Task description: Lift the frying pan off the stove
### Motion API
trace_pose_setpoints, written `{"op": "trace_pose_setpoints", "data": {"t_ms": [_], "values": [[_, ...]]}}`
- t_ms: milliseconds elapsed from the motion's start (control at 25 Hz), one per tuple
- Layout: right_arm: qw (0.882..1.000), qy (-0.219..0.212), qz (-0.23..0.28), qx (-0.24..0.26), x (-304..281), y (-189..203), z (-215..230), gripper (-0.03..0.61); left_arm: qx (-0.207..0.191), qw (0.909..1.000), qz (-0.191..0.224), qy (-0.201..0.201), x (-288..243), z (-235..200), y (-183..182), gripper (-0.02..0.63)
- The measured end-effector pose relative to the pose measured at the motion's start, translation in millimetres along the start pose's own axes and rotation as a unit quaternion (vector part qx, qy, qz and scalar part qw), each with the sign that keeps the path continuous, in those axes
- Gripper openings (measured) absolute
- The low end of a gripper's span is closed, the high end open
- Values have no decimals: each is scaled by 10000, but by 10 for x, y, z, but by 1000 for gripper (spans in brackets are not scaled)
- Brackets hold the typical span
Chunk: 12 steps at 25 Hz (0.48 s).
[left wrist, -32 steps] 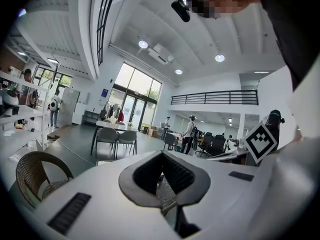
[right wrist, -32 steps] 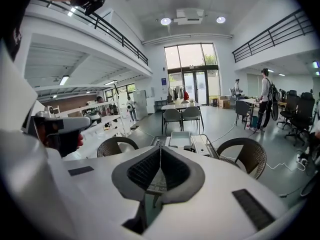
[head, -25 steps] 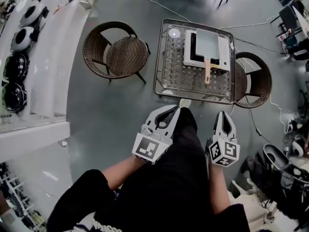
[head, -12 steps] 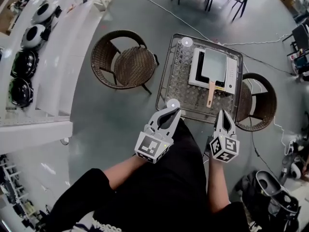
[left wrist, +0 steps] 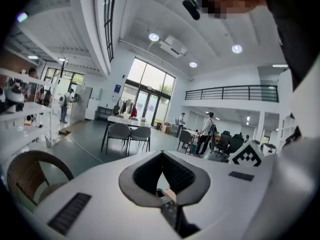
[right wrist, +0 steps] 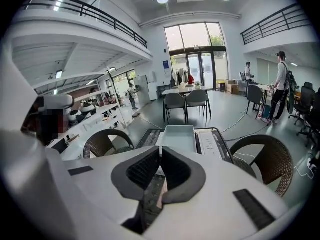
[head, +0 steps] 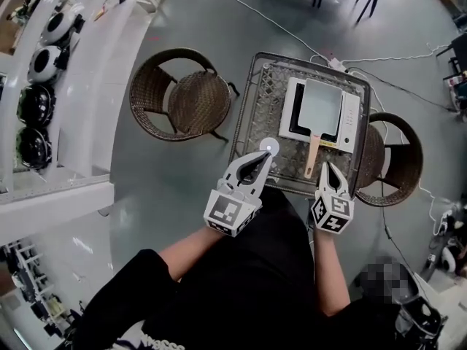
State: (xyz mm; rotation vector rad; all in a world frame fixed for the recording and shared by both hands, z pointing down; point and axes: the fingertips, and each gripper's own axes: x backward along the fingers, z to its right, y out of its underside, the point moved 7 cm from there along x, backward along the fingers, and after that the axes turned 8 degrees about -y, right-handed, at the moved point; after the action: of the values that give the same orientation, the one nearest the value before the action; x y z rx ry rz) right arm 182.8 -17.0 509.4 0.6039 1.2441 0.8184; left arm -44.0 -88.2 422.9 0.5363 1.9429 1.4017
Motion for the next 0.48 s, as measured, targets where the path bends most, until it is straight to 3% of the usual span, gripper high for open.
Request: {"op": "trace_pose_setpoints", "data": {"t_ms": [120, 320, 480], "values": [[9998, -37, -203, 21, -213, 42, 144, 32, 235, 9997, -41, 51, -223, 18, 34, 11], [9987, -189, -465, -58, -569, 139, 326, 34, 174, 9996, -218, -24, -543, 57, 71, 11], [9958, -280, -795, -356, -844, 233, 456, 143, 168, 9993, -299, -114, -756, 34, 54, 11]]}}
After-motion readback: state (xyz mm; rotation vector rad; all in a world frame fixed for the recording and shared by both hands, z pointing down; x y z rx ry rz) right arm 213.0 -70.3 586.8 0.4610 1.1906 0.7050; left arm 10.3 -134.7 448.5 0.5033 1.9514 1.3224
